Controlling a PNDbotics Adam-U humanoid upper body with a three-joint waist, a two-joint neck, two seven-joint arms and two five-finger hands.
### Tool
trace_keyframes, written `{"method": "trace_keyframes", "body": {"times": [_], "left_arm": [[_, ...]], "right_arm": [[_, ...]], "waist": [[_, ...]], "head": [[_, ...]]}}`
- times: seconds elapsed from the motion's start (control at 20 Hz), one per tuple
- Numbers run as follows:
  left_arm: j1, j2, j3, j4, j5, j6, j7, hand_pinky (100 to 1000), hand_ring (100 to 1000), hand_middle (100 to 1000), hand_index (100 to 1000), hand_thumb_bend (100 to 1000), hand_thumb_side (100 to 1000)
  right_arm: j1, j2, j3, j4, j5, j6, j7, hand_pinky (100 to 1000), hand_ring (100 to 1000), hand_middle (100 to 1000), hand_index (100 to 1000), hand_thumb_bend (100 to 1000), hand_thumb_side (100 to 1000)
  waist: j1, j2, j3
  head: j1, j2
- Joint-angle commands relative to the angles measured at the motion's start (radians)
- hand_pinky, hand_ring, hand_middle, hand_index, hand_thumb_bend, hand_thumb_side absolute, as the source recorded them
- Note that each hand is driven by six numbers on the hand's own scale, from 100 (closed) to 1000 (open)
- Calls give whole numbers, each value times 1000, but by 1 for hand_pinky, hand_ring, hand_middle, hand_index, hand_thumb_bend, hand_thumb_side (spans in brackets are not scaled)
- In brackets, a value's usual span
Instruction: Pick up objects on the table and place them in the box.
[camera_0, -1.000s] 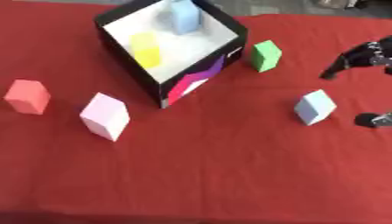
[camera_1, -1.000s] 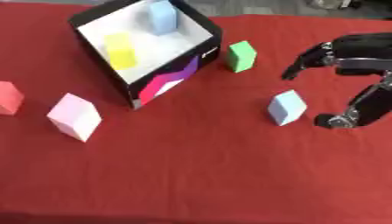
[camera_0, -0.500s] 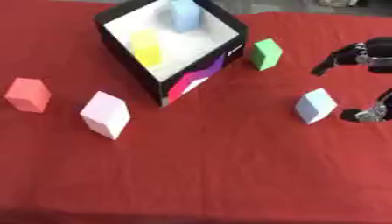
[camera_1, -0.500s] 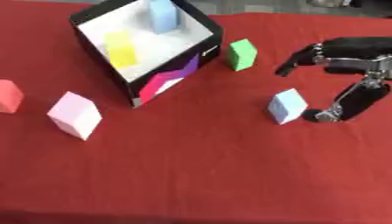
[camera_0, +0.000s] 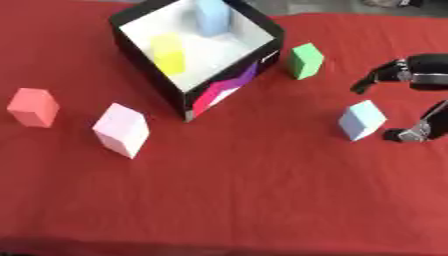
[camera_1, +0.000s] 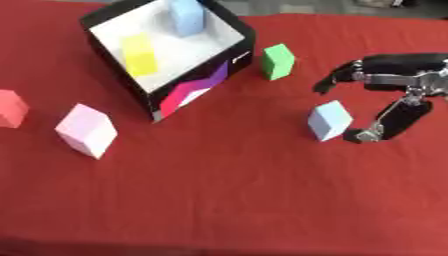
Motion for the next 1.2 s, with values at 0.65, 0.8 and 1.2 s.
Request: {"method": "trace_keyframes", "body": {"times": [0.65,0.8,1.2], "left_arm": [[-21,23,1,-7,4,2,-6,876,754,825,792,254,818],[-22,24,1,-7,4,3,-6,876,754,824,791,254,820],[-26,24,1,-6,4,3,-8,877,754,822,789,253,821]], "right_arm": [[-42,33,8,123,7,-43,13,1000,918,818,917,444,149],[-44,41,8,145,15,-52,17,1000,919,818,916,446,155],[-56,70,0,220,36,-59,2,1000,915,806,908,442,146]], "waist": [[5,-9,7],[5,-6,8],[6,2,10]], "head": [[2,3],[3,4],[5,1]]}}
